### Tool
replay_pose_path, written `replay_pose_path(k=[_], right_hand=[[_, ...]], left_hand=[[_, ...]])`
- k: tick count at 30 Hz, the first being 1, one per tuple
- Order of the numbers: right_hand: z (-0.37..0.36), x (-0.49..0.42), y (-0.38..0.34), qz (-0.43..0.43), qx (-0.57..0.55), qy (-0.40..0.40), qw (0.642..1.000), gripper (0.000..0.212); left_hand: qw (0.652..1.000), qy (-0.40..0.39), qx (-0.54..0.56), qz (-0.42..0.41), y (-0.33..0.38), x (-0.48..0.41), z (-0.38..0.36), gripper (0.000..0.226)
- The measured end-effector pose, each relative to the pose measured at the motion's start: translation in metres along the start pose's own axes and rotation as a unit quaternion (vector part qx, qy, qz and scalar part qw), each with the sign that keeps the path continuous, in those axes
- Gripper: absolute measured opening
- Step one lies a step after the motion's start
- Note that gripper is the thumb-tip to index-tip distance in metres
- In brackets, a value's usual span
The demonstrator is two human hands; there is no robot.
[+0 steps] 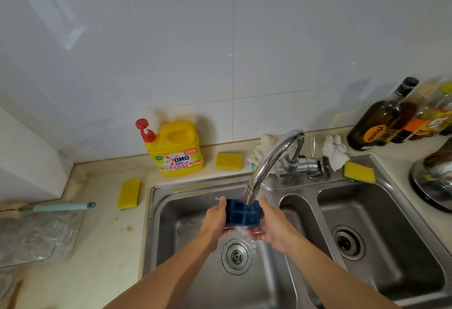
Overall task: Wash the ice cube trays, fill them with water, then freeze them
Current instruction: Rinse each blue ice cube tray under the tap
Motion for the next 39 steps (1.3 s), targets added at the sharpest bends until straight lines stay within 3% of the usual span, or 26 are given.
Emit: replay_pose_path(k=[5,9,14,20,25,33,36,39], right_hand=[[0.011,0.002,0.003,-0.021,-0.058,0.054,0.997,0.049],[0.000,0.005,-0.001,-0.004,-0.048,0.030,0.998,0.050],[0.013,0.008,-0.002,-0.011,-0.053,0.044,0.998,0.048],[-0.001,0.015,-0.001,-0.002,-0.008,0.002,1.000,0.051],[0.017,0.018,0.005,-0.026,-0.060,0.033,0.997,0.049],[0.015,0.036,-0.022,0.062,0.036,0.049,0.996,0.050],[0.021,0.037,-0.023,0.085,0.054,0.055,0.993,0.048],[0.036,0.027,-0.015,0.061,0.025,0.068,0.995,0.048]], left_hand=[[0.997,-0.067,0.028,-0.015,-0.003,0.005,-0.008,0.048],[0.999,-0.025,0.032,0.015,-0.016,0.000,-0.003,0.048],[0.997,-0.073,0.015,-0.022,-0.012,0.003,-0.010,0.045],[0.998,-0.003,-0.033,-0.055,0.000,0.004,-0.004,0.041],[0.992,-0.078,-0.055,-0.084,0.005,0.014,-0.018,0.046],[0.980,-0.065,0.165,0.086,-0.020,0.007,-0.031,0.066],[0.972,-0.059,0.211,0.089,-0.016,0.004,-0.039,0.071],[0.982,-0.072,0.167,0.043,-0.002,0.006,-0.041,0.058]])
Point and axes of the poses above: each hand's wrist, its own x-axis away from the middle knuckle, its own z-axis out of the back of the hand, y = z × x, the point moved 5 cm from there along -x, towards the middle knuckle, and after that the axes turned 8 degrees about -z, right-handed, at the moved point
